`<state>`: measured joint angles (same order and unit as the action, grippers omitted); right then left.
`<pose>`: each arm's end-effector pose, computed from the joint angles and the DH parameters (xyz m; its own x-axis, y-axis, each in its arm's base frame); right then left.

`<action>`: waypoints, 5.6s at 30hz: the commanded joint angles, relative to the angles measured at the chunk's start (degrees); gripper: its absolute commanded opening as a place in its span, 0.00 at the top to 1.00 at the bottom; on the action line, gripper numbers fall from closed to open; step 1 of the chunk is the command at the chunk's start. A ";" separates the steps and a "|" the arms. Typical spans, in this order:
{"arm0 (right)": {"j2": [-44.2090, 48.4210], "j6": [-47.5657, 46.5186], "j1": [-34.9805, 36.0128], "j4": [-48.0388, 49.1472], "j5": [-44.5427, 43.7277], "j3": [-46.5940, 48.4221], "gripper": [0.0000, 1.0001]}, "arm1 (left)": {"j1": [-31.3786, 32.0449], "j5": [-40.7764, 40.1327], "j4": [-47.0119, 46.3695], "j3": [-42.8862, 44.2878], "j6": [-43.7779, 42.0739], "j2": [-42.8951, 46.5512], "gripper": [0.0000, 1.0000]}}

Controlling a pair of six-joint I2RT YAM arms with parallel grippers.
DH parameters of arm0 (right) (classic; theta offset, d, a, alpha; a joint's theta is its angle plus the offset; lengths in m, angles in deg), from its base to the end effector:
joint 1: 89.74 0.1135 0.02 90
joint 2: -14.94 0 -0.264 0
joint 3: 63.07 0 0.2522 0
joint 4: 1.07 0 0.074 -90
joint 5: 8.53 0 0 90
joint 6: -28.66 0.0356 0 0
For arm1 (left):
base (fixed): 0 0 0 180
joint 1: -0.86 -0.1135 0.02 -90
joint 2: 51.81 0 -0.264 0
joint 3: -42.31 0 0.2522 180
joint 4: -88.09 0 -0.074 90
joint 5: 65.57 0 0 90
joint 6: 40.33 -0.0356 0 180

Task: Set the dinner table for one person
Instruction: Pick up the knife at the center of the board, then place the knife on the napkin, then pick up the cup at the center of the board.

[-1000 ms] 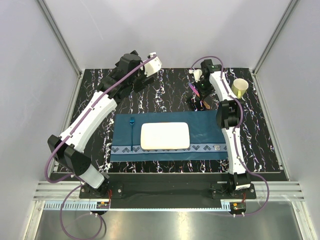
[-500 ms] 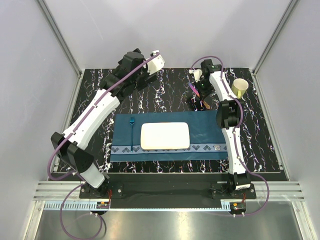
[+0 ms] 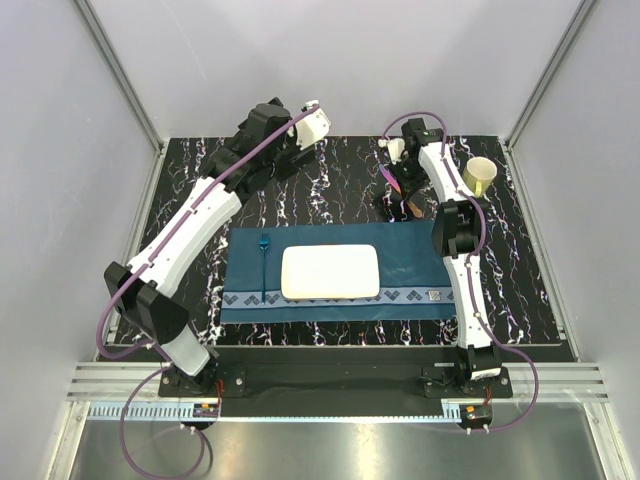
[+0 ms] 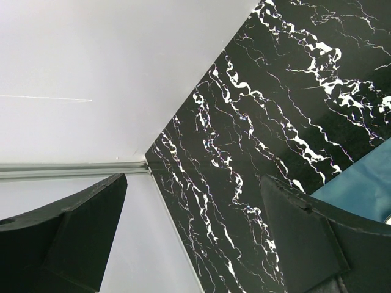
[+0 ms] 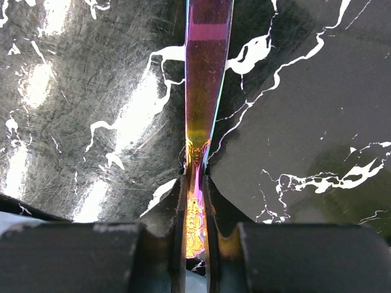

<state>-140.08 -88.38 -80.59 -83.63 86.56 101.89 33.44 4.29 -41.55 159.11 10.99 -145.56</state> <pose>0.5330 0.0891 0.1641 -0.7553 -0.5803 -0.3045 -0.5927 0.8031 -0.0604 0.3140 -0.1861 0.4264 -0.1470 0.7902 -0.5949 0.4350 0.5918 0.6786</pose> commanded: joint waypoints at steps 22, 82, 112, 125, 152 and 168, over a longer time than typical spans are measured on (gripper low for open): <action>8.15 0.85 0.17 -1.87 0.45 -2.31 1.00 | -0.06 0.98 -1.79 1.90 1.32 0.68 0.01; 46.29 29.77 1.92 18.78 6.26 -63.38 1.00 | -0.50 5.37 -3.38 -5.57 -1.49 5.08 0.01; 57.03 34.17 7.29 27.31 1.77 -84.84 1.00 | -4.01 8.80 -4.69 -6.72 15.30 -1.52 0.01; 51.58 35.22 9.84 29.94 3.62 -84.13 1.00 | -4.10 8.89 -5.22 -7.07 15.83 -0.64 0.01; 58.60 19.26 12.12 28.63 -8.11 -73.78 0.57 | -4.10 8.71 -5.84 -9.79 15.47 2.17 0.01; 49.13 7.88 -2.54 31.80 -30.14 -49.36 0.10 | -4.10 5.03 -11.81 -15.59 14.42 7.53 0.01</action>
<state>-88.52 -79.97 -79.76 -51.56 59.45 45.04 29.64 10.83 -47.78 144.51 25.77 -141.78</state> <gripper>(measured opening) 0.843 0.985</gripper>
